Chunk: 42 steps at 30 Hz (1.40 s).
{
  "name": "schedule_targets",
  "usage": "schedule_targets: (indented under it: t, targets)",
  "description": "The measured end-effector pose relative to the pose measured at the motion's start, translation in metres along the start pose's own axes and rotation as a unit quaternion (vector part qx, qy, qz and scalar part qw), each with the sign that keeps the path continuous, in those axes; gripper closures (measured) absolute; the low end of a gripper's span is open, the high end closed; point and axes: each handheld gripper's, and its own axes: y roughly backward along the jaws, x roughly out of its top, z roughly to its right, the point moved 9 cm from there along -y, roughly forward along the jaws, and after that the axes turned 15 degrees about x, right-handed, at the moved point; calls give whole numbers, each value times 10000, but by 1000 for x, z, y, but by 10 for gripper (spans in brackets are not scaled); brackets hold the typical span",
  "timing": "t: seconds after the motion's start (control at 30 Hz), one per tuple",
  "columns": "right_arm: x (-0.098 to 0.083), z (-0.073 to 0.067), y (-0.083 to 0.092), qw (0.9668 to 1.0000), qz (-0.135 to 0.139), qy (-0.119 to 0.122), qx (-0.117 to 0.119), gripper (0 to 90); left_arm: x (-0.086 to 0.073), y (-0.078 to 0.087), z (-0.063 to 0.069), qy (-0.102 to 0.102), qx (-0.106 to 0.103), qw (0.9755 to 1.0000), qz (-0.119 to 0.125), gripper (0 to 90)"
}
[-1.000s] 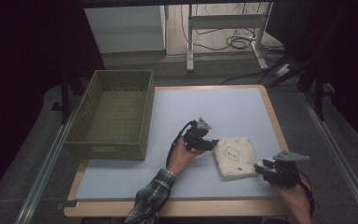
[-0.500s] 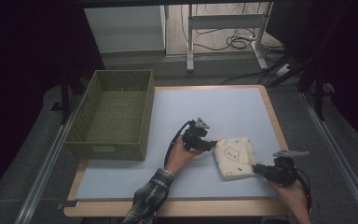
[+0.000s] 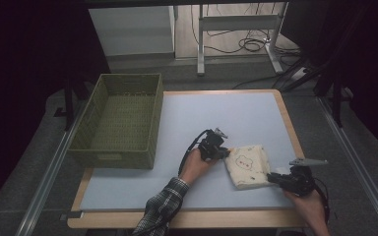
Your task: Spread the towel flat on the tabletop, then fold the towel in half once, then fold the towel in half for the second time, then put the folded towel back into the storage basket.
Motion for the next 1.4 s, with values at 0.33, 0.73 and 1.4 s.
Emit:
schedule_targets:
  t: [0.33, 0.73, 1.4]
  targets:
    - [8, -11, 3, 9998, 69, 145, 154, 823, 8, 20, -9, 26, 47, 9997, 245, 847]
    - [27, -30, -8, 9985, 125, 361, 389, 823, 4, 40, -29, 49, 207, 9994, 255, 849]
    - [55, -53, -34, 9961, 88, 581, 664, 822, -4, 74, -63, 144, 500, 9986, 121, 845]
